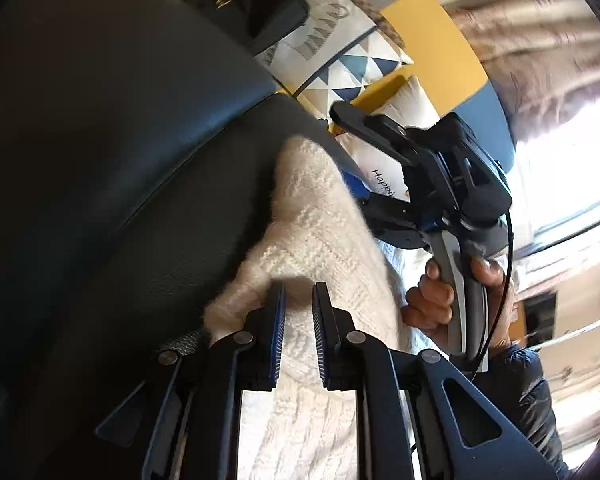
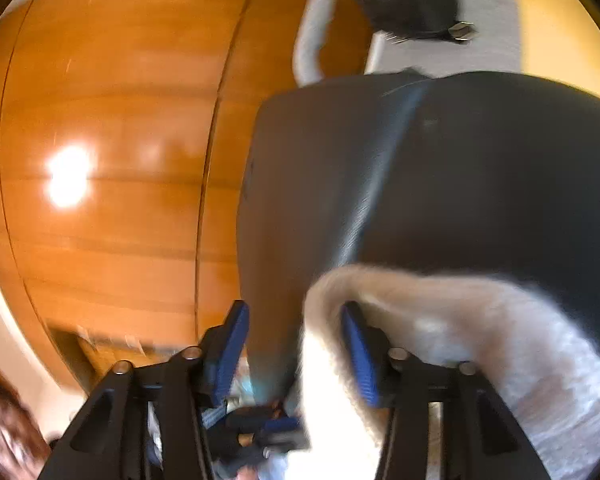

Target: Fold clothes

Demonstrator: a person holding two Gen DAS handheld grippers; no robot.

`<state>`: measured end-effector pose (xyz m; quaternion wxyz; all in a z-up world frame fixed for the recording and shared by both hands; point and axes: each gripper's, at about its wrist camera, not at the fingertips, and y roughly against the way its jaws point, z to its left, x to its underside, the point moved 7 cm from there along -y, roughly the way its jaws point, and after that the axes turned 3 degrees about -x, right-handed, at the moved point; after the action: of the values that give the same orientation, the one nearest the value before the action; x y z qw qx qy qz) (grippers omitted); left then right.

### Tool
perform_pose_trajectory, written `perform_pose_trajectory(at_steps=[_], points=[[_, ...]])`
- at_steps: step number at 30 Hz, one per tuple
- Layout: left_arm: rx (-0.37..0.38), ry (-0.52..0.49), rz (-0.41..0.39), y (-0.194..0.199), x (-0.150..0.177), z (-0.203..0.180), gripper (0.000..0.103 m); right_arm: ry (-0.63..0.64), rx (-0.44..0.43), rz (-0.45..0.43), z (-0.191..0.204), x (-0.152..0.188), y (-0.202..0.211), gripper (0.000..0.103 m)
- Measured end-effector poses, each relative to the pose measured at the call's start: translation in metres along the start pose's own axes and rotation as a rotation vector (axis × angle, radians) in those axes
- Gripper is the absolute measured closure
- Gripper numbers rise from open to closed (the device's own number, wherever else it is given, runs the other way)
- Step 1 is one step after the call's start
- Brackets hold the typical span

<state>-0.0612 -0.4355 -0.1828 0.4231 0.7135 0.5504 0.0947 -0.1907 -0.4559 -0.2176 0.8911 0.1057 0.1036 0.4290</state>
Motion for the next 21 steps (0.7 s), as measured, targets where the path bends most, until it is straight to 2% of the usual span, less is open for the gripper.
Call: perform_pose_trajectory(at_steps=[4, 6, 9, 12, 14, 15, 16, 19, 21], points=[[0.018, -0.049, -0.035, 0.01, -0.011, -0.013, 0.088, 0.037, 0.085, -0.127, 0.012, 0.003, 0.036, 0.052], [0.036, -0.065, -0.038, 0.01, -0.02, -0.021, 0.088, 0.071, 0.084, -0.174, 0.026, 0.013, 0.056, 0.052], [-0.006, -0.105, 0.004, -0.007, -0.035, -0.026, 0.088, 0.094, 0.075, -0.16, 0.042, 0.038, 0.066, 0.052], [-0.016, -0.122, 0.055, -0.029, -0.045, -0.025, 0.088, 0.062, 0.089, -0.141, 0.041, 0.069, 0.065, 0.052], [-0.035, -0.175, 0.078, -0.042, -0.047, -0.027, 0.088, 0.028, 0.21, -0.167, 0.019, 0.085, 0.07, 0.053], [-0.048, -0.204, 0.087, -0.047, -0.046, -0.028, 0.088, 0.014, 0.293, -0.22, 0.006, 0.091, 0.078, 0.057], [-0.061, -0.234, 0.096, -0.052, -0.045, -0.03, 0.088, 0.005, 0.284, -0.267, 0.0, 0.095, 0.083, 0.07], [-0.094, -0.29, 0.086, -0.054, -0.044, -0.036, 0.088, 0.007, 0.231, -0.373, -0.003, 0.108, 0.095, 0.071], [-0.099, -0.297, 0.066, -0.043, -0.04, -0.035, 0.088, 0.02, 0.22, -0.415, 0.007, 0.113, 0.1, 0.067]])
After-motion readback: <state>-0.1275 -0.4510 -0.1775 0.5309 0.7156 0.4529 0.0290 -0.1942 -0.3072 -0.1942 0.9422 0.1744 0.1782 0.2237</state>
